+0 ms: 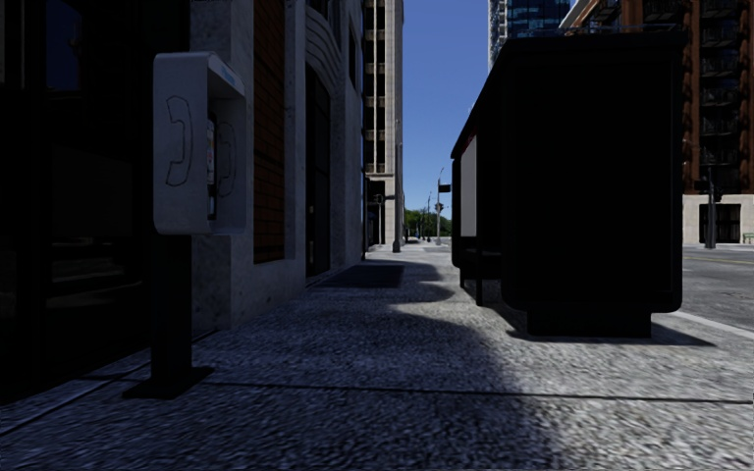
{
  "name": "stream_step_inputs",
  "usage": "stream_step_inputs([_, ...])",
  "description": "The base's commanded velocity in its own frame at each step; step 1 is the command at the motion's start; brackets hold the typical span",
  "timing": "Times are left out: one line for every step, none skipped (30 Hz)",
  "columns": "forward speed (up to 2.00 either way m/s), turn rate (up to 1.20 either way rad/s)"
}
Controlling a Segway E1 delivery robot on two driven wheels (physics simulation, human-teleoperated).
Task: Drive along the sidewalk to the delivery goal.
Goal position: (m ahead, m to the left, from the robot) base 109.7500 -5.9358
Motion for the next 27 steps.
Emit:
stream_step_inputs([1.54, 0.0])
stream_step_inputs([1.54, 0.0])
stream_step_inputs([1.54, 0.0])
stream_step_inputs([1.54, 0.0])
stream_step_inputs([1.54, 0.0])
stream_step_inputs([1.54, -0.04])
stream_step_inputs([1.54, -0.51])
stream_step_inputs([1.54, -0.67])
stream_step_inputs([1.54, -0.73])
stream_step_inputs([1.54, -0.75])
stream_step_inputs([1.54, -0.32])
stream_step_inputs([1.54, -0.1])
stream_step_inputs([1.54, -0.1])
stream_step_inputs([1.54, -0.05])
stream_step_inputs([1.54, -0.03])
stream_step_inputs([1.54, -0.02])
stream_step_inputs([1.54, -0.02])
stream_step_inputs([1.54, -0.02])
stream_step_inputs([1.54, -0.01])
stream_step_inputs([1.54, -0.01])
stream_step_inputs([1.54, -0.01])
stream_step_inputs([1.54, -0.01])
stream_step_inputs([1.54, -0.01])
stream_step_inputs([1.54, -0.01])
stream_step_inputs([1.54, -0.08])
stream_step_inputs([1.54, -0.61])
stream_step_inputs([1.54, -1.03])
